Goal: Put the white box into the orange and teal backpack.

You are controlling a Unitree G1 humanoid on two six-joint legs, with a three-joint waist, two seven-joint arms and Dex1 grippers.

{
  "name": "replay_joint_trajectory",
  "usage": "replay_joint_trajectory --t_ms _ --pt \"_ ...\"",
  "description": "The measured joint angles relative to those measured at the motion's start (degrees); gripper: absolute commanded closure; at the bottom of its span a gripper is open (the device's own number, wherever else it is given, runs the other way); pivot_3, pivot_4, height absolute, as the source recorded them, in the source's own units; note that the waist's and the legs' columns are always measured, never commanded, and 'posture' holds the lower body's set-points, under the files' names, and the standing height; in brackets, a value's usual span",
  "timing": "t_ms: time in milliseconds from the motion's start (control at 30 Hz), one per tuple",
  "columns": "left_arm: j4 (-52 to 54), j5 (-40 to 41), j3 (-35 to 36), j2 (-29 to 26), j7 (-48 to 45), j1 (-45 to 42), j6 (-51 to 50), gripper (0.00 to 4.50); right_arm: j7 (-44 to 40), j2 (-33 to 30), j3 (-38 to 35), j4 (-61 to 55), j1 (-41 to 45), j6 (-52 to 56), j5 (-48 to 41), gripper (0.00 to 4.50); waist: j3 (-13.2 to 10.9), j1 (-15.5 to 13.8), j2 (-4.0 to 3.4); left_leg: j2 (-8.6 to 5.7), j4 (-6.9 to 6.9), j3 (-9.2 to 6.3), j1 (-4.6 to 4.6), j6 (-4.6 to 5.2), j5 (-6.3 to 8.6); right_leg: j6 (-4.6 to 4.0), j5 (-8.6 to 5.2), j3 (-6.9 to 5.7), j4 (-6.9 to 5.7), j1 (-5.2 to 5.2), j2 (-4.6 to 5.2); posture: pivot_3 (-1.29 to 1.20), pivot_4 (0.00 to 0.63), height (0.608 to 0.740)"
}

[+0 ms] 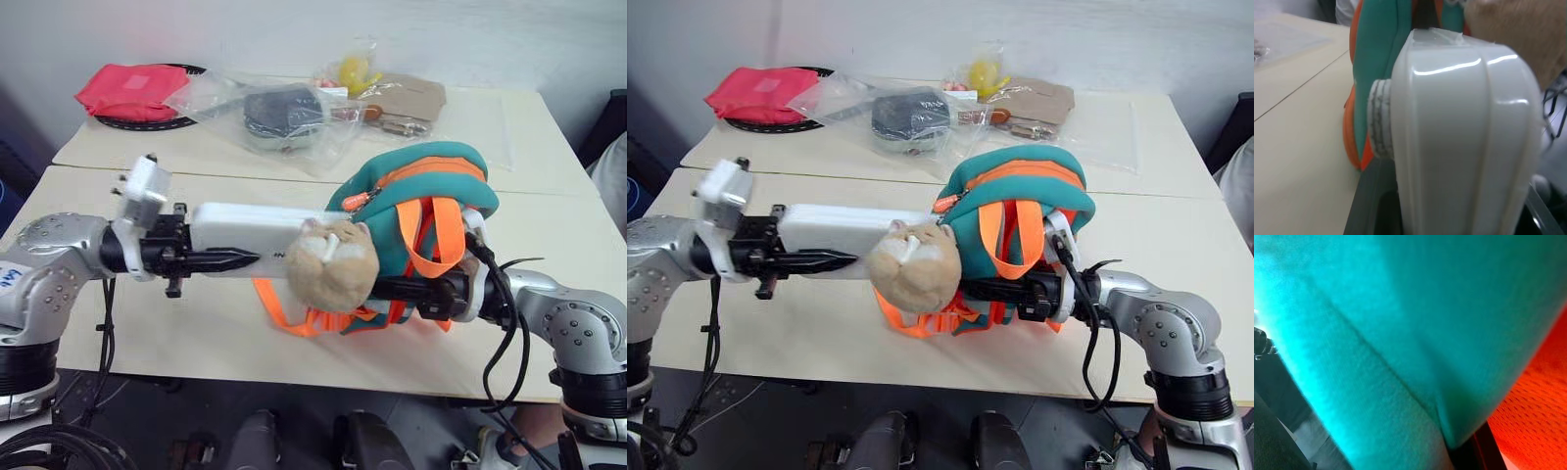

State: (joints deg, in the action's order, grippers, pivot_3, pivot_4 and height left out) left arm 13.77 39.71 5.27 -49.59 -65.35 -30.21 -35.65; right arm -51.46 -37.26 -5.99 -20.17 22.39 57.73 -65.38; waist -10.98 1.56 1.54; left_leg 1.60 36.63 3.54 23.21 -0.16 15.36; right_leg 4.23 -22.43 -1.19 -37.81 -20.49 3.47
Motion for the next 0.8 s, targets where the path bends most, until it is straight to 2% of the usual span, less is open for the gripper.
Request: replay_joint_trajectory --t_ms 133,367,567,633,733,800 --pt "-2.52 -6.92 -7.47 9.16 6.72 -5.61 2.08 3.29 0.01 0.12 0.01 0.0 0.95 0.04 -0.44 4.49 0.0 -0.29 0.0 0.01 0.26 -0.03 0.07 0.18 0.07 0.02 0.01 -0.02 -0.08 0.02 -0.01 0.0 0.15 0.74" --pt "-5.74 -11.87 -15.97 21.56 13.96 -13.94 -1.92 3.29 -0.3 0.04 0.34 -0.03 1.08 0.13 -0.54 4.49 0.0 -0.28 0.0 0.0 0.41 -0.01 0.15 0.11 0.04 0.07 0.04 0.0 -0.09 0.01 -0.02 0.0 0.15 0.74" --pt "-11.01 -15.39 -18.8 25.55 13.64 -16.93 -0.32 3.29 -0.13 0.16 0.8 -0.05 0.96 -0.12 -0.4 4.49 0.0 -0.09 -0.01 0.03 0.4 0.0 0.12 0.04 -0.01 0.07 0.03 0.01 -0.11 0.0 -0.06 0.0 0.15 0.74" --pt "-12.03 -14.91 -18.02 26.25 12.55 -16.77 0.06 2.57 0.15 0.69 0.9 -0.09 0.96 -0.3 -0.36 4.5 0.0 -0.16 -0.01 0.03 0.42 -0.01 0.13 0.03 -0.01 0.07 0.03 0.0 -0.12 0.0 -0.05 0.0 0.15 0.74" --pt "-12.38 -11.19 -13.74 27.79 12.04 -15.29 -1.05 1.8 1.11 1.34 0.92 -0.36 0.84 -0.63 -0.32 4.5 0.0 -0.12 -0.01 0.03 0.44 -0.02 0.15 0.04 -0.01 0.07 0.03 0.0 -0.11 0.0 -0.04 0.0 0.15 0.74" --pt "-12.47 -10.84 -12.61 25.69 10.25 -14.37 0.1 1.25 1.59 1.53 0.94 -0.89 0.37 -0.81 -0.27 4.5 0.0 0.14 -0.01 0.05 0.4 0.0 0.13 0.02 -0.01 0.07 0.03 0.01 -0.11 -0.03 -0.06 0.0 0.15 0.74"
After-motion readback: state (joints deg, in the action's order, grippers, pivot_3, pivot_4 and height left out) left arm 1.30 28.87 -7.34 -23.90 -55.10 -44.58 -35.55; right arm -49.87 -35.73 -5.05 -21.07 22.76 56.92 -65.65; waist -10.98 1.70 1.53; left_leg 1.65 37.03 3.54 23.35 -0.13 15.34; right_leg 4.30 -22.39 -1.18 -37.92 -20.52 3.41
